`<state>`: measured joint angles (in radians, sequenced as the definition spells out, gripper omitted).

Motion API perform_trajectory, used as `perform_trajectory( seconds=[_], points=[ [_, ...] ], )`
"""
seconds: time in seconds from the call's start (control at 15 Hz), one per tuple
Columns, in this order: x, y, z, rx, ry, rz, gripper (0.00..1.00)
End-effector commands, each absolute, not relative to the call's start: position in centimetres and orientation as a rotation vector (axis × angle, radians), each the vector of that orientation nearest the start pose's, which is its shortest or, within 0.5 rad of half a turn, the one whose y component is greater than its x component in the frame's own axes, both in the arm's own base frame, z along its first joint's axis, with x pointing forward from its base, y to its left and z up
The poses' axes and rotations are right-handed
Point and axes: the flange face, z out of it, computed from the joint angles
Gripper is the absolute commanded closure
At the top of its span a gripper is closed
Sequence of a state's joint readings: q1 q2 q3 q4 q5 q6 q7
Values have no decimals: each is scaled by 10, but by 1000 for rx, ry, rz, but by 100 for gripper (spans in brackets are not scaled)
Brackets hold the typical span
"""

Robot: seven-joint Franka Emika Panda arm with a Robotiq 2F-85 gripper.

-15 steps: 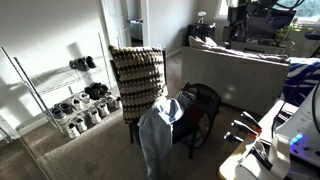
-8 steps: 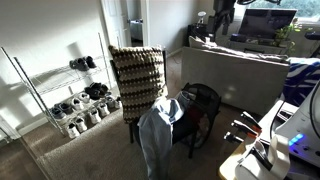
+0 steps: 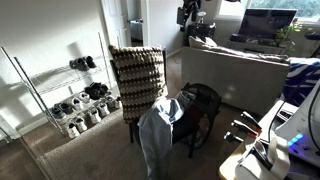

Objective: Move the jeans to the chair on the right

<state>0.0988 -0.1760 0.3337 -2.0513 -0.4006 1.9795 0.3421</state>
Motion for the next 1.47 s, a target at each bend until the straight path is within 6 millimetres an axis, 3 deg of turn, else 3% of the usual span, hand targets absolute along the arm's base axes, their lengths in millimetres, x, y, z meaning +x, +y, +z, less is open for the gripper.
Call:
perform_trajectory(
  seconds=[0.0,0.33,0.67,0.93,1.0,1.4],
  points=[
    [528,214,511,-3437,-518,-516,0],
    [585,223,462,-3352,-656,-406,0],
    [622,224,416,-3366,-725,-274,0],
    [637,217,392,-3397,-729,-162,0],
    [631,219,393,-3388,-680,-228,0],
    [637,218,388,-3400,-684,-189,0]
  ],
)
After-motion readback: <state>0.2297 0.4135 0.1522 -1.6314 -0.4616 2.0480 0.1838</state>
